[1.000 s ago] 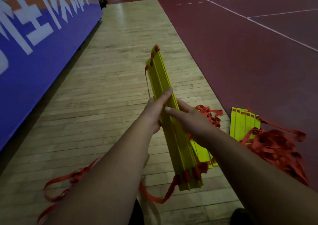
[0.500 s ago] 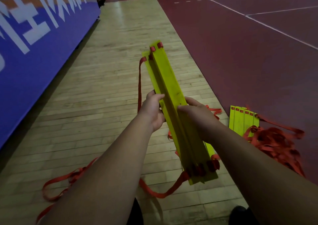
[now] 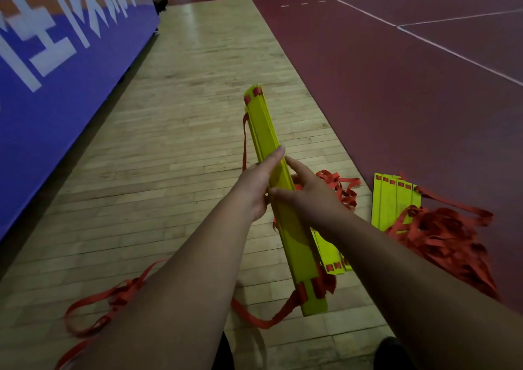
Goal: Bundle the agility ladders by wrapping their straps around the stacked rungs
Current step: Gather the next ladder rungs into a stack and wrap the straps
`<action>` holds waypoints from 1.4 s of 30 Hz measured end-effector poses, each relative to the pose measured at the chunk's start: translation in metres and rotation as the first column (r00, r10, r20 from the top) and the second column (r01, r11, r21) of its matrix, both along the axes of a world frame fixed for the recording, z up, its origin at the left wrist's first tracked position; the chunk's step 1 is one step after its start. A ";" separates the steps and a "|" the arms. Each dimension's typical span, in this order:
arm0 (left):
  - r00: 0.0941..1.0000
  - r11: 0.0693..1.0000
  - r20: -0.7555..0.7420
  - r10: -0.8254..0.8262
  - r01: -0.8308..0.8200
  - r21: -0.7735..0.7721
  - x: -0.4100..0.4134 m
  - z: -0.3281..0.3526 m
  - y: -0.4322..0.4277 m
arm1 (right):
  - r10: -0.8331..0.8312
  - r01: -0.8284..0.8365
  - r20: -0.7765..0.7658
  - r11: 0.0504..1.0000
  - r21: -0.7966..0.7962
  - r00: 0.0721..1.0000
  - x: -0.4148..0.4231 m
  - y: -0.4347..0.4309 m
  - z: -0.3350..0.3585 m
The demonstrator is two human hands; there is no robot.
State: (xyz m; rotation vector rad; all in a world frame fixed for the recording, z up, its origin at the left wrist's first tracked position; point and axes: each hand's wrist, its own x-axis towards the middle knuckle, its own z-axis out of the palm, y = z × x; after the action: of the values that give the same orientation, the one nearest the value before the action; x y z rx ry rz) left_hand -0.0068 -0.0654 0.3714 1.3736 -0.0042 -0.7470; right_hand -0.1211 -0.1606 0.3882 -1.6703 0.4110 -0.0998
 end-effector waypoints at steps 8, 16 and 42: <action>0.991 0.999 -0.128 0.032 -0.032 0.000 0.007 0.008 0.010 | 0.025 -0.025 -0.008 0.998 0.054 1.000 -0.002 0.003 0.009; 0.986 0.997 -0.155 0.063 -0.069 -0.032 0.011 0.007 0.013 | -0.097 0.104 -0.039 0.966 0.237 0.995 0.008 -0.004 -0.005; 0.993 0.997 -0.099 0.071 -0.069 0.024 0.013 -0.008 -0.002 | -0.138 0.177 -0.216 0.969 0.171 0.967 0.008 -0.021 -0.006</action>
State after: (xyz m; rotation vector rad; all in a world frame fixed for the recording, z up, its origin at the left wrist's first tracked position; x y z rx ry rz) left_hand 0.0062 -0.0676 0.3632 1.3475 0.1299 -0.7571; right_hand -0.1126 -0.1812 0.3820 -1.4625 0.6880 -0.0074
